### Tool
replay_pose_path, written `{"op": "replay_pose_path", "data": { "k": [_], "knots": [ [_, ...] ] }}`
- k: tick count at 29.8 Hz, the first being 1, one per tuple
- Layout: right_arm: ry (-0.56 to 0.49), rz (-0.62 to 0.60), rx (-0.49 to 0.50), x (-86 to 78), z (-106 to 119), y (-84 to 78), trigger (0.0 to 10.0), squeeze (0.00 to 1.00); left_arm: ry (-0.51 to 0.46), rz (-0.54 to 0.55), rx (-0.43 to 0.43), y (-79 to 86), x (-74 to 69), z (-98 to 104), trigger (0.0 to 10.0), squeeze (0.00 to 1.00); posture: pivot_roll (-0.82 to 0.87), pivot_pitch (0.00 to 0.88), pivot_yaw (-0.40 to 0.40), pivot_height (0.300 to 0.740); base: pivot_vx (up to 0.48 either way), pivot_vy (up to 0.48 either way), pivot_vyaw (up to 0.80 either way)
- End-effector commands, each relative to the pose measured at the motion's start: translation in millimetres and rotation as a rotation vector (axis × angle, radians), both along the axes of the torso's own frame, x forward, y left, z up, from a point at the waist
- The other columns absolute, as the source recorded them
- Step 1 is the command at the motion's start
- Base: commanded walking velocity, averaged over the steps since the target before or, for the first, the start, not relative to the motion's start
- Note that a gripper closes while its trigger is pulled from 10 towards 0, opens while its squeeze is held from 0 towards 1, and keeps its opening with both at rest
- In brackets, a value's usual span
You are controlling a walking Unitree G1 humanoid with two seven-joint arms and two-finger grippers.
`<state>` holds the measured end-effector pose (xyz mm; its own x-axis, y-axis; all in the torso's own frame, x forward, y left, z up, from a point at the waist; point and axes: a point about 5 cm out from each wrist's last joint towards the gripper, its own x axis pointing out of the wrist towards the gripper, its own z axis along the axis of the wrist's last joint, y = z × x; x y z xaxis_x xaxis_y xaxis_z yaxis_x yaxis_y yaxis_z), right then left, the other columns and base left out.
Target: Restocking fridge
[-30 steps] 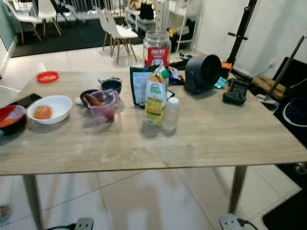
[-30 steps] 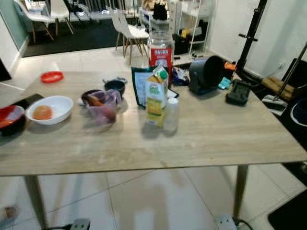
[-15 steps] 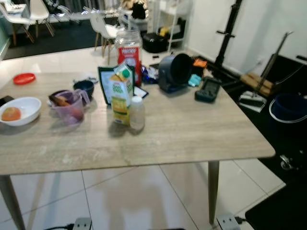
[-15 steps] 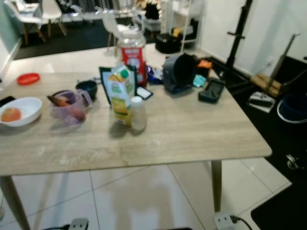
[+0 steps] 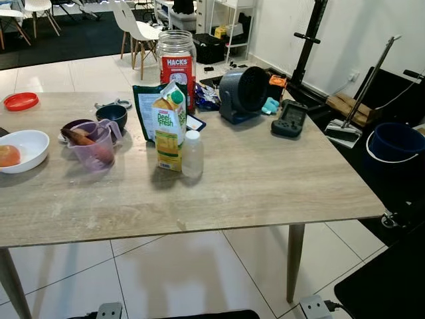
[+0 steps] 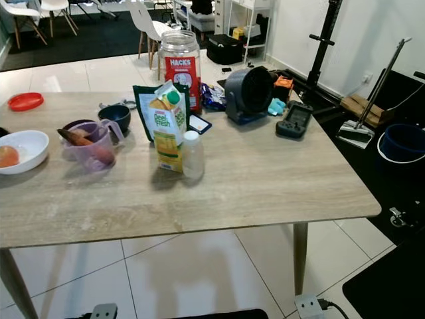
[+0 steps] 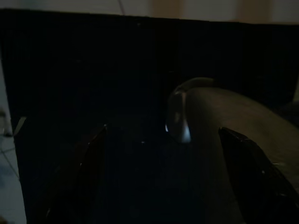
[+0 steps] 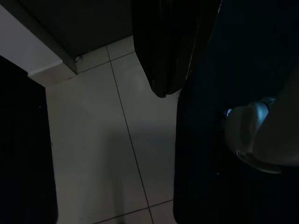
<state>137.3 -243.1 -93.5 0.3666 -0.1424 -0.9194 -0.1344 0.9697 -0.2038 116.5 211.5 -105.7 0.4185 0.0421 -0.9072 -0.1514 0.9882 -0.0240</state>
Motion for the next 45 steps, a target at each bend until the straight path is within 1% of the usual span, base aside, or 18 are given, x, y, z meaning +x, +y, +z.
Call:
{"op": "replay_pose_path", "data": {
  "k": [1,2,4,8,10,12,13,15,21,33,37,43,44,45],
  "knots": [
    [-0.010,-0.020,0.000,1.3,1,-0.7,10.0,0.00,0.037,0.108,0.042,0.3,-9.6,-3,10.0,0.00,-0.01,0.000,-0.013,0.740,0.000,0.000,0.00],
    [-0.010,-0.020,0.000,1.3,1,-0.7,10.0,0.00,0.037,0.108,0.042,0.3,-9.6,-3,10.0,0.00,-0.01,0.000,-0.013,0.740,0.000,0.000,0.00],
    [-0.014,-0.029,-0.001,2.6,1,-1.1,10.0,0.00,0.054,0.198,0.105,3.2,-12.9,-4,10.0,0.00,-0.01,0.000,-0.012,0.740,0.000,0.000,0.00],
    [-0.021,-0.033,0.000,6.2,2,1.9,10.0,0.00,0.059,0.326,0.218,7.7,-16.6,-3,10.0,0.00,0.00,0.000,-0.013,0.740,0.000,0.000,0.00],
    [-0.024,-0.035,0.001,7.8,2,3.3,10.0,0.00,0.062,0.402,0.267,8.9,-18.9,-2,10.0,0.00,0.00,0.000,-0.013,0.740,0.000,0.000,0.00],
    [-0.027,-0.036,0.001,9.2,2,3.8,10.0,0.00,0.067,0.448,0.304,9.7,-20.5,-2,10.0,0.00,0.00,0.000,-0.013,0.740,0.000,0.000,0.00],
    [-0.032,-0.037,0.002,11.2,3,3.9,10.0,0.00,0.073,0.494,0.349,10.4,-22.1,-1,10.0,0.00,0.00,0.000,-0.013,0.740,0.000,0.000,0.00],
    [-0.034,-0.037,0.003,12.3,3,3.8,10.0,0.00,0.077,0.514,0.366,10.5,-22.7,-1,10.0,0.00,0.00,0.000,-0.013,0.740,0.000,0.000,0.00],
    [-0.041,-0.040,0.004,15.5,5,3.5,10.0,0.00,0.048,0.513,0.385,10.9,-20.7,1,10.0,0.00,0.00,0.000,-0.013,0.740,0.000,0.000,0.00],
    [-0.047,-0.028,0.003,21.6,7,3.7,10.0,0.00,0.036,0.448,0.398,10.4,-18.1,1,10.0,0.00,0.00,0.000,-0.013,0.740,0.000,0.000,0.00],
    [-0.044,-0.004,-0.012,23.2,9,-0.8,10.0,0.00,0.032,0.424,0.408,11.1,-19.4,1,10.0,0.00,-0.02,0.000,-0.027,0.740,0.000,0.000,0.00],
    [-0.035,0.026,-0.036,21.7,11,-10.5,10.0,0.00,0.027,0.383,0.442,19.0,-21.7,3,10.0,0.00,-0.03,0.000,-0.032,0.740,0.000,0.000,0.00],
    [-0.032,0.026,-0.039,20.3,11,-12.3,10.0,0.00,0.027,0.380,0.447,20.6,-22.5,3,10.0,0.00,-0.04,0.036,-0.033,0.740,0.000,0.000,0.00],
    [-0.028,0.026,-0.042,18.7,11,-14.2,10.0,0.00,0.025,0.370,0.452,21.8,-22.9,3,10.0,0.00,-0.04,0.036,-0.033,0.740,0.000,0.000,0.00]
  ]
}}
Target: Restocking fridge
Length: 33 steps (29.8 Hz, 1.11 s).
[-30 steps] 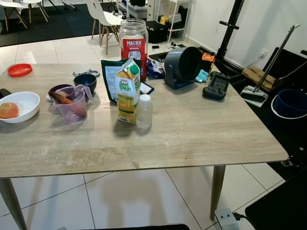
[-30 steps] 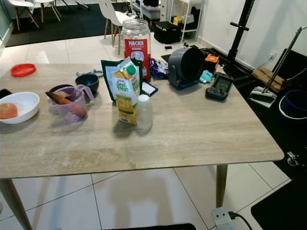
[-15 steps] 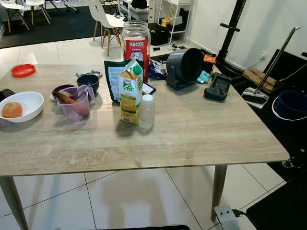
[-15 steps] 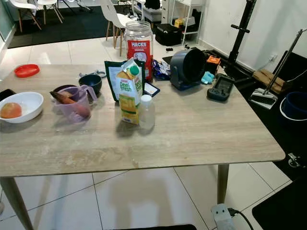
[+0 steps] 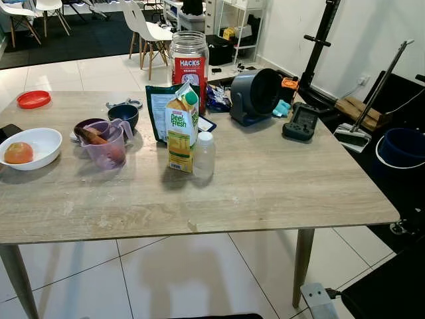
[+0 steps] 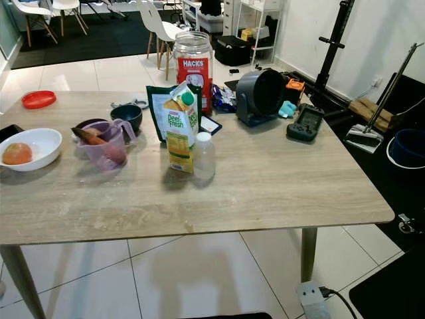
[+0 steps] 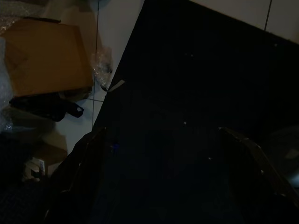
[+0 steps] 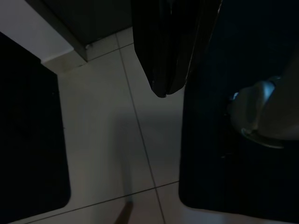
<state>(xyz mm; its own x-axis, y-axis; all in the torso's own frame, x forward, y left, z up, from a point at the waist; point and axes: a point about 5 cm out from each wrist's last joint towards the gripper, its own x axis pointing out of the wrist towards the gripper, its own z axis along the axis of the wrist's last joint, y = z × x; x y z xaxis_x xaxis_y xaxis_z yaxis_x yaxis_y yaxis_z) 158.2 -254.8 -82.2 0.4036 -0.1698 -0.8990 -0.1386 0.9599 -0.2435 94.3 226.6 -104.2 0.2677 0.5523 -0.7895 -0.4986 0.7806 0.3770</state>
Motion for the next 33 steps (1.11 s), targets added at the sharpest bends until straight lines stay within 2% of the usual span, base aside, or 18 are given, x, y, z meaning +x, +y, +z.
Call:
{"op": "replay_pose_path", "data": {
  "k": [1,2,3,4,5,9,18,20,24,27,30,31,32,33],
  "knots": [
    [0.017,0.000,-0.014,-5.9,0,-6.2,10.0,0.00,0.009,-0.016,0.056,42.8,-11.6,8,10.0,0.00,-0.04,0.026,-0.033,0.740,0.000,0.000,0.00],
    [0.017,0.000,-0.014,-5.9,0,-6.2,10.0,0.00,0.009,-0.016,0.056,42.8,-11.6,8,10.0,0.00,-0.04,0.026,-0.033,0.740,0.000,0.000,0.00],
    [0.020,-0.015,-0.017,-8.9,0,-9.5,10.0,0.00,0.018,-0.007,0.086,80.2,-23.7,19,10.0,0.00,-0.05,0.036,-0.031,0.740,0.000,0.000,0.00],
    [0.021,-0.029,-0.017,-11.0,-1,-11.9,10.0,0.00,0.031,0.001,0.114,108.5,-33.3,31,10.0,0.00,-0.06,0.054,-0.031,0.740,0.000,0.000,0.00],
    [0.021,-0.038,-0.019,-12.9,0,-14.0,10.0,0.00,0.040,-0.006,0.133,126.7,-39.4,40,10.0,0.00,-0.07,0.077,-0.026,0.740,0.000,0.000,0.00],
    [0.026,-0.042,-0.024,-16.6,-1,-16.7,10.0,0.00,0.048,-0.030,0.142,137.4,-42.6,46,10.0,0.00,-0.06,0.091,-0.025,0.740,0.000,0.000,0.00],
    [0.027,-0.091,-0.014,-23.7,-3,-18.8,10.0,0.00,0.014,-0.006,0.170,141.0,-43.9,49,10.0,0.00,-0.04,0.073,-0.012,0.740,0.000,0.000,0.00],
    [0.023,-0.106,-0.010,-24.2,-3,-18.7,10.0,0.00,-0.079,0.061,0.230,166.0,-34.9,69,10.0,0.00,-0.04,0.064,-0.011,0.740,0.000,0.000,0.00],
    [0.027,-0.128,-0.008,-27.2,-4,-19.6,10.0,0.00,-0.249,0.113,0.449,213.3,-12.2,122,10.0,0.00,0.00,0.034,-0.004,0.740,0.000,0.000,0.00],
    [0.028,-0.133,-0.008,-27.7,-4,-19.7,10.0,0.00,-0.281,0.115,0.491,221.5,-8.0,133,10.0,0.00,0.00,0.032,-0.003,0.740,0.000,0.000,0.00],
    [0.030,-0.146,0.000,-28.8,-5,-16.6,10.0,0.00,-0.465,0.105,0.638,249.3,16.0,188,10.0,0.00,0.01,0.003,-0.005,0.740,0.000,0.000,0.00],
    [0.030,-0.146,0.000,-28.8,-5,-16.6,10.0,0.00,-0.465,0.105,0.638,249.3,16.0,188,10.0,0.00,0.01,0.003,-0.005,0.740,0.000,0.000,0.00],
    [0.029,-0.148,0.003,-28.8,-6,-15.5,10.0,0.00,-0.525,0.092,0.678,254.5,24.2,204,10.0,0.00,0.01,0.007,-0.007,0.740,0.000,0.000,0.00],
    [0.029,-0.148,0.003,-28.8,-6,-15.5,10.0,0.00,-0.525,0.092,0.678,254.5,24.2,204,10.0,0.00,0.01,0.007,-0.007,0.740,0.000,0.000,0.00]
  ]
}}
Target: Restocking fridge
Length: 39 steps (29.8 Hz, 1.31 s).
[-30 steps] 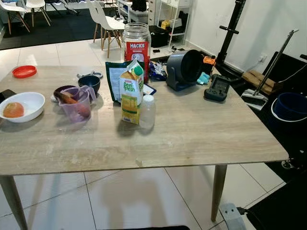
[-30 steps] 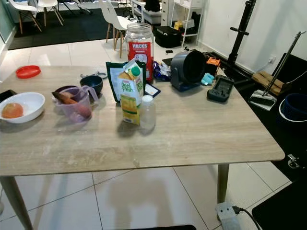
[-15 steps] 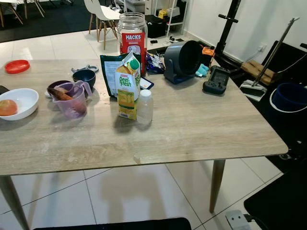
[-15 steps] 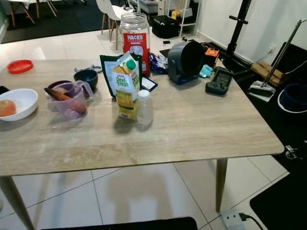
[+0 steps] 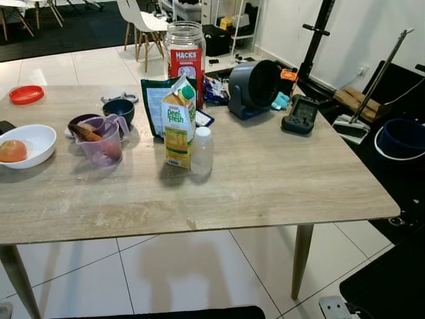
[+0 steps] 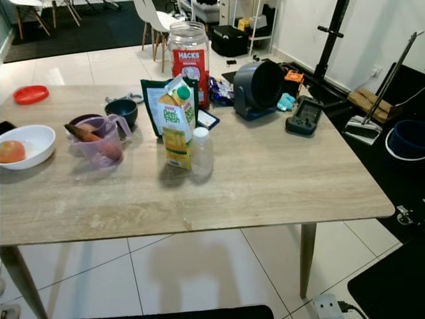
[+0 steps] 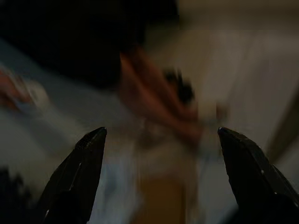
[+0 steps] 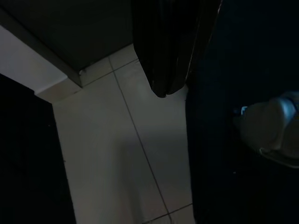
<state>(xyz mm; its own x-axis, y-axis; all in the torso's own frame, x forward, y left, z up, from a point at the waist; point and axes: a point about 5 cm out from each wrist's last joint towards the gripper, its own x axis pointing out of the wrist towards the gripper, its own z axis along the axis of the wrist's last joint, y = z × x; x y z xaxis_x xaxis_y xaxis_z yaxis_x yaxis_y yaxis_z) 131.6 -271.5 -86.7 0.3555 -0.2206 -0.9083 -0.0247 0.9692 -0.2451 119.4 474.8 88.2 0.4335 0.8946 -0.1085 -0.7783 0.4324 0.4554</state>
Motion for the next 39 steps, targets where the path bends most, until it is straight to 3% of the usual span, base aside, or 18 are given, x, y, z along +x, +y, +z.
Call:
{"op": "replay_pose_path", "data": {
  "k": [1,3,6,9,10,12,15,17,19,23,24,25,27,29,33,34,39],
  "knots": [
    [0.004,-0.016,0.010,-1.7,-1,2.3,10.0,0.00,-0.090,-0.032,0.074,10.5,9.4,30,10.0,0.00,0.01,0.006,-0.005,0.740,0.000,0.000,0.00],
    [-0.005,-0.017,0.010,1.1,-1,2.8,10.0,0.00,-0.197,-0.111,0.153,13.8,31.6,64,10.0,0.00,0.00,0.000,0.009,0.740,0.000,0.000,0.00],
    [-0.013,-0.026,0.010,3.0,0,2.6,10.0,0.00,-0.242,-0.152,0.192,13.5,42.8,81,10.0,0.00,-0.01,0.000,0.013,0.740,0.000,0.000,0.00],
    [-0.021,-0.038,0.012,4.3,1,2.5,10.0,0.00,-0.378,-0.300,0.318,4.6,76.7,134,10.0,0.00,0.00,0.000,0.015,0.740,0.000,0.000,0.00],
    [-0.021,-0.038,0.012,4.3,1,2.5,10.0,0.00,-0.378,-0.300,0.318,4.6,76.7,134,10.0,0.00,0.00,0.000,0.015,0.740,0.000,0.000,0.00],
    [-0.012,-0.038,0.013,1.5,-1,3.8,10.0,0.00,-0.437,-0.423,0.374,-7.6,95.9,161,10.0,0.00,0.01,0.000,0.012,0.740,0.000,0.000,0.00],
    [-0.004,-0.037,0.023,-0.7,-4,10.0,10.0,0.00,-0.520,-0.695,0.406,-41.6,128.4,191,10.0,0.00,0.01,0.000,0.009,0.740,0.000,0.000,0.00],
    [-0.004,-0.036,0.028,-0.4,-4,12.4,10.0,0.00,-0.531,-0.810,0.407,-57.7,140.9,197,10.0,0.00,0.01,0.000,0.009,0.740,0.000,0.000,0.00],
    [-0.004,-0.036,0.030,-0.3,-5,13.2,10.0,0.00,-0.533,-0.854,0.407,-64.1,145.9,199,10.0,0.00,0.01,0.000,0.009,0.740,0.000,0.000,0.00],
    [-0.003,-0.030,0.032,-0.3,-5,14.2,10.0,0.00,-0.536,-1.120,0.373,-112.1,181.2,204,10.0,0.00,0.01,0.000,0.008,0.740,0.000,0.000,0.00],
    [-0.003,-0.030,0.032,-0.3,-5,14.2,10.0,0.00,-0.536,-1.120,0.373,-112.1,181.2,204,10.0,0.00,0.01,0.000,0.008,0.740,0.000,0.000,0.00],
    [-0.002,-0.028,0.031,-0.6,-5,14.3,10.0,0.00,-0.532,-1.168,0.357,-124.1,193.0,204,10.0,0.00,0.01,0.000,0.006,0.740,0.000,0.000,0.00],
    [-0.001,-0.027,0.031,-1.0,-5,14.5,10.0,0.00,-0.535,-1.184,0.338,-128.5,198.7,204,10.0,0.00,0.01,0.000,0.008,0.740,0.000,0.000,0.00],
    [0.003,-0.025,0.029,-2.6,-6,14.8,10.0,0.00,-0.529,-1.229,0.273,-143.2,216.2,201,10.0,0.00,0.00,0.000,0.011,0.740,0.000,0.000,0.00],
    [0.005,-0.024,0.031,-3.7,-7,15.9,10.0,0.00,-0.532,-1.238,0.225,-150.1,225.5,198,10.0,0.00,-0.01,0.000,0.014,0.740,0.000,0.000,0.00],
    [0.009,-0.024,0.033,-5.9,-8,17.0,10.0,0.00,-0.551,-1.253,0.176,-158.0,233.4,196,10.0,0.00,-0.02,0.000,0.022,0.740,0.000,0.000,0.00],
    [0.019,-0.028,0.033,-11.9,-9,16.7,10.0,0.00,-0.556,-1.318,0.141,-175.9,245.3,200,10.0,0.00,-0.05,0.019,0.031,0.740,0.000,0.000,0.00]
  ]
}}
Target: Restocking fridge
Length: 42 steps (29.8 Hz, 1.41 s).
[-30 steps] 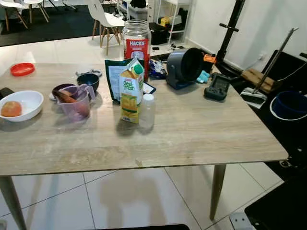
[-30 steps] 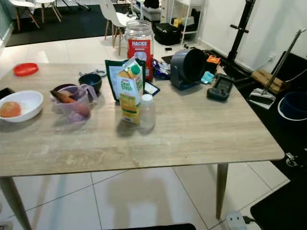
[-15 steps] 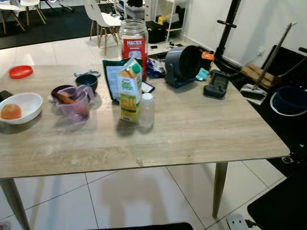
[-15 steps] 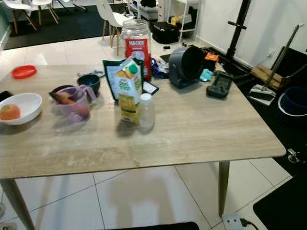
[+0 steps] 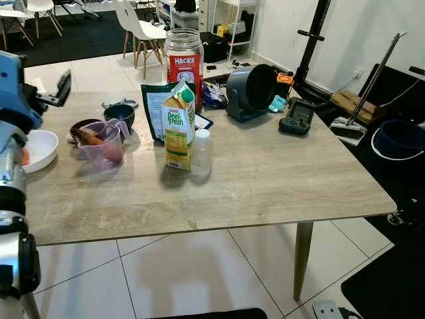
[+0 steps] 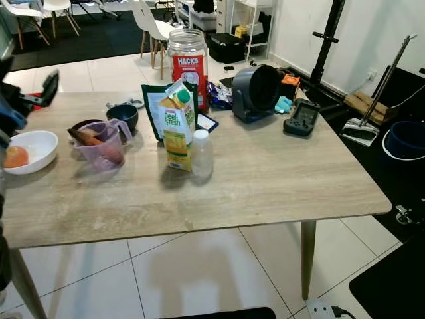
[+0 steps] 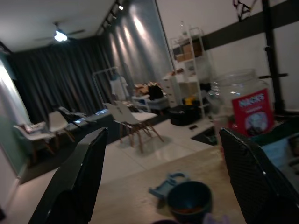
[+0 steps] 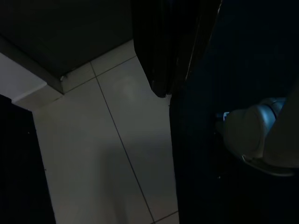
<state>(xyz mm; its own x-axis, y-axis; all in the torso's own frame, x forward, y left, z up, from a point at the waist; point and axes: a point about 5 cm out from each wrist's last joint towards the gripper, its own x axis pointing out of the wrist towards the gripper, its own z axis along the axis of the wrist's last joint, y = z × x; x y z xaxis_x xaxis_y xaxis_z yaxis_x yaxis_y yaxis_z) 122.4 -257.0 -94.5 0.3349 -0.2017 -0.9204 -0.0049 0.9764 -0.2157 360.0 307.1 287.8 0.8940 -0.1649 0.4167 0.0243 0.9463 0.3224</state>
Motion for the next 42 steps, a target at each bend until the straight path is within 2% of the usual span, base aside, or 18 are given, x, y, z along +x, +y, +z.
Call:
{"op": "replay_pose_path", "data": {
  "k": [1,3,6,7,10,18,19,22,23,25,27,33,42],
  "knots": [
    [0.006,-0.005,0.002,-5.5,-2,1.5,10.0,0.00,0.020,-0.058,0.009,-15.2,9.0,2,10.0,0.00,-0.05,0.019,0.031,0.740,0.000,0.000,0.00],
    [0.022,-0.011,-0.002,-13.7,-4,-0.8,10.0,0.00,0.019,-0.108,0.005,-28.5,16.7,9,10.0,0.00,-0.06,0.043,0.034,0.740,0.000,0.000,0.00],
    [0.028,-0.013,-0.003,-16.7,-4,-1.8,10.0,0.00,0.017,-0.121,0.004,-31.9,18.6,11,10.0,0.00,-0.07,0.049,0.036,0.740,0.000,0.000,0.00],
    [0.048,-0.019,-0.011,-27.1,-6,-5.7,10.0,0.00,0.023,-0.165,0.006,-47.7,25.9,16,10.0,0.00,-0.09,0.086,0.040,0.740,0.000,0.000,0.00],
    [0.067,-0.024,-0.017,-38.3,-7,-9.3,10.0,0.00,0.035,-0.195,0.014,-65.1,33.3,19,10.0,0.00,-0.10,0.114,0.040,0.740,0.000,0.000,0.00],
    [0.081,-0.009,-0.023,-46.8,-8,-11.6,10.0,0.00,0.046,-0.222,0.017,-83.4,40.2,21,10.0,0.00,-0.11,0.154,0.040,0.740,0.000,0.000,0.00],
    [0.082,-0.001,-0.024,-48.2,-7,-12.6,10.0,0.00,0.040,-0.252,0.013,-92.3,42.1,24,10.0,0.00,-0.13,0.188,0.038,0.740,0.000,0.000,0.00],
    [0.074,0.019,-0.029,-48.0,-7,-14.4,10.0,0.00,0.017,-0.345,0.006,-118.5,45.8,34,10.0,0.00,-0.14,0.198,0.039,0.740,0.000,0.000,0.00],
    [0.074,0.019,-0.029,-48.0,-7,-14.4,10.0,0.00,0.017,-0.345,0.006,-118.5,45.8,34,10.0,0.00,-0.14,0.198,0.039,0.740,0.000,0.000,0.00],
    [0.067,0.024,-0.033,-46.7,-6,-15.7,10.0,0.00,-0.017,-0.424,0.010,-138.4,45.8,43,10.0,0.00,-0.14,0.206,0.040,0.740,0.000,0.000,0.00],
    [0.064,0.027,-0.035,-46.5,-5,-16.5,10.0,0.00,-0.043,-0.471,0.018,-150.9,44.8,49,10.0,0.00,-0.14,0.206,0.039,0.740,0.000,0.000,0.00],
    [0.063,0.031,-0.036,-45.8,-5,-16.3,10.0,0.00,-0.097,-0.544,0.040,-168.0,41.1,59,10.0,0.00,-0.14,0.203,0.038,0.740,0.000,0.000,0.00],
    [0.068,0.035,-0.029,-46.2,-6,-13.6,10.0,0.00,-0.138,-0.594,0.066,-175.6,36.7,64,10.0,0.00,-0.13,0.194,0.039,0.740,0.000,0.000,0.00]
  ]
}}
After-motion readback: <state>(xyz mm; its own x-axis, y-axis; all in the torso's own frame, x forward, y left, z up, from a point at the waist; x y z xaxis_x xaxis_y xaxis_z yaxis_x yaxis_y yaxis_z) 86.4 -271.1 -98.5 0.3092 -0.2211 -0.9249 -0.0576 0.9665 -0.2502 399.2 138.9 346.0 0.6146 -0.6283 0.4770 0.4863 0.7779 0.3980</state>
